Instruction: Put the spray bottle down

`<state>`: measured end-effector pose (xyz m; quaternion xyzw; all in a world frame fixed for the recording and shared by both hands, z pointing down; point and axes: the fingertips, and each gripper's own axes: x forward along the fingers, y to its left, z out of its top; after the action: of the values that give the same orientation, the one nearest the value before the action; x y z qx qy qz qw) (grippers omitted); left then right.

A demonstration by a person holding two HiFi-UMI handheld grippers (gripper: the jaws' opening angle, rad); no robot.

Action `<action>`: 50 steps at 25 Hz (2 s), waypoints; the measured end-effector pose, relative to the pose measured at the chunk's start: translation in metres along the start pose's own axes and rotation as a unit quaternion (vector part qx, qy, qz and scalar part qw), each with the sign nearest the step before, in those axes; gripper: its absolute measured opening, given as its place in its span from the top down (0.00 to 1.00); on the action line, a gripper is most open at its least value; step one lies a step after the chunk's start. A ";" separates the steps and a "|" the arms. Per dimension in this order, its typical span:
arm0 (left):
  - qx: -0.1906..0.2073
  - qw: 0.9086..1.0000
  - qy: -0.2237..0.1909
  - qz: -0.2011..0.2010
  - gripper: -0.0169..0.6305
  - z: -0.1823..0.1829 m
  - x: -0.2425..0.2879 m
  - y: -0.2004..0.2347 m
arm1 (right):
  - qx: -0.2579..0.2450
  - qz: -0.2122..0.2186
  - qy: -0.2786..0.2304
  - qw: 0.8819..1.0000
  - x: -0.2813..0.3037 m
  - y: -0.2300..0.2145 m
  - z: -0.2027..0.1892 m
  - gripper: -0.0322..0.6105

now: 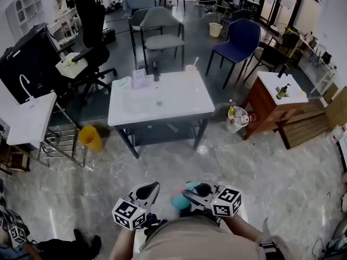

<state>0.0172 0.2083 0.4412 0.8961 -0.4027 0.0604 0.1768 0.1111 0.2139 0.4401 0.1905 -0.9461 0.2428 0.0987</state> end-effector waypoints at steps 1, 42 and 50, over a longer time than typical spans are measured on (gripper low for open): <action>0.000 1.000 0.001 0.002 0.96 0.002 0.005 0.001 | 0.000 0.002 0.000 1.000 0.000 -0.006 0.003 0.70; 0.028 0.995 0.028 0.094 0.96 0.037 0.105 0.030 | -0.007 0.006 -0.073 0.997 -0.028 -0.158 0.085 0.70; 0.044 0.997 0.025 0.056 0.96 0.048 0.135 0.049 | -0.001 -0.042 -0.096 0.995 -0.033 -0.182 0.092 0.70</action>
<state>0.0695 0.0666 0.4432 0.8773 -0.4445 0.1101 0.1438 0.2071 0.0312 0.4283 0.2526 -0.9426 0.2178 0.0184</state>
